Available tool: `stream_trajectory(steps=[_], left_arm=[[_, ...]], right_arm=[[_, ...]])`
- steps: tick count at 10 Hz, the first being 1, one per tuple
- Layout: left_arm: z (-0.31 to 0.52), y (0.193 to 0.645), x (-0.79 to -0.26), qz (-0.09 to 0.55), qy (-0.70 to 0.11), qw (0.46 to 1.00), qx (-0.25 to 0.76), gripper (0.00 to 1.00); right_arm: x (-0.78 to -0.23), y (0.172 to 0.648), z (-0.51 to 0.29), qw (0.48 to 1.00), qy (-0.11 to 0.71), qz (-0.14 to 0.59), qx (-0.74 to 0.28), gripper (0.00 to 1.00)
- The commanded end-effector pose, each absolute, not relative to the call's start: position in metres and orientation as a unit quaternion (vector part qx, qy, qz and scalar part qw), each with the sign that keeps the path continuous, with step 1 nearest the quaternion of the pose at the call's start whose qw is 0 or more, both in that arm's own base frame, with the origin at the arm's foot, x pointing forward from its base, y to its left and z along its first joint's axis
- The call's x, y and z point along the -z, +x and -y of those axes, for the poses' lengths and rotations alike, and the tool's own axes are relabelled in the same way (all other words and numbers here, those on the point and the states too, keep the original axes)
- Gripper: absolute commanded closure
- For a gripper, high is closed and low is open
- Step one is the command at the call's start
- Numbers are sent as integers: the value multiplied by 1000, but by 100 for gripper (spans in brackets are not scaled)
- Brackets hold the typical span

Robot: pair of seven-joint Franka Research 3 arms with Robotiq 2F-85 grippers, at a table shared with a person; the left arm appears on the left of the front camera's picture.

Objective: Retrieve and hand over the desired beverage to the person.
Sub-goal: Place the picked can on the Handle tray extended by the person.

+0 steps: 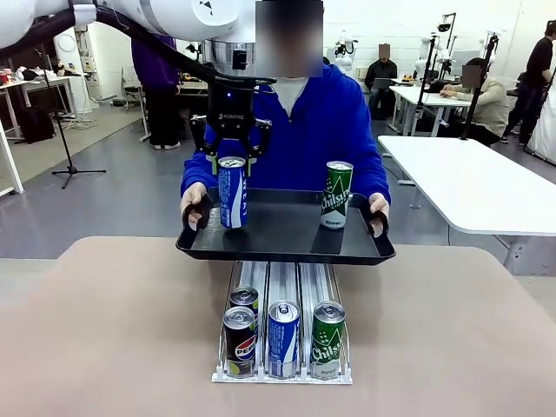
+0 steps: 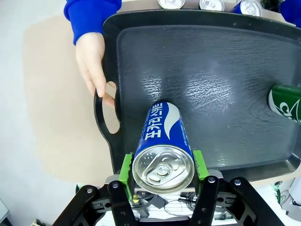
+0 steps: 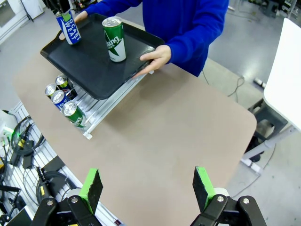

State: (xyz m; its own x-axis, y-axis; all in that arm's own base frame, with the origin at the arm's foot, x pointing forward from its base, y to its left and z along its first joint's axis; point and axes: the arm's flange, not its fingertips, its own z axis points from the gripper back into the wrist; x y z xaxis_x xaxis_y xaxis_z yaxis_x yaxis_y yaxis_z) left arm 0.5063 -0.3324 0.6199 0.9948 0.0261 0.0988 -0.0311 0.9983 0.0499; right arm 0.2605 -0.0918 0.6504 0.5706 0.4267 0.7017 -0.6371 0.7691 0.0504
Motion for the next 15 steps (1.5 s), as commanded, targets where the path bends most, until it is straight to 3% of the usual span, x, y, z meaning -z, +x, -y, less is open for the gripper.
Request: stream_trajectory(steps=[1,5,6,12,15], left_arm=[[336,514,-626,46,37,998,-11,42],[335,517,-618,31,31,999,-3,42],[335,517,-620,31,27,999,-1,0],[329,510,-628,39,17,999,4,0],[318,457,-652,77,10,995,66,0]], right_arm=[[-649,263,91,874,150,349,-304,0],[-649,263,91,874,150,349,-304,0],[-649,263,91,874,150,349,-304,0],[-649,263,91,874,150,349,-304,0],[-649,263,91,874,150,349,-304,0]])
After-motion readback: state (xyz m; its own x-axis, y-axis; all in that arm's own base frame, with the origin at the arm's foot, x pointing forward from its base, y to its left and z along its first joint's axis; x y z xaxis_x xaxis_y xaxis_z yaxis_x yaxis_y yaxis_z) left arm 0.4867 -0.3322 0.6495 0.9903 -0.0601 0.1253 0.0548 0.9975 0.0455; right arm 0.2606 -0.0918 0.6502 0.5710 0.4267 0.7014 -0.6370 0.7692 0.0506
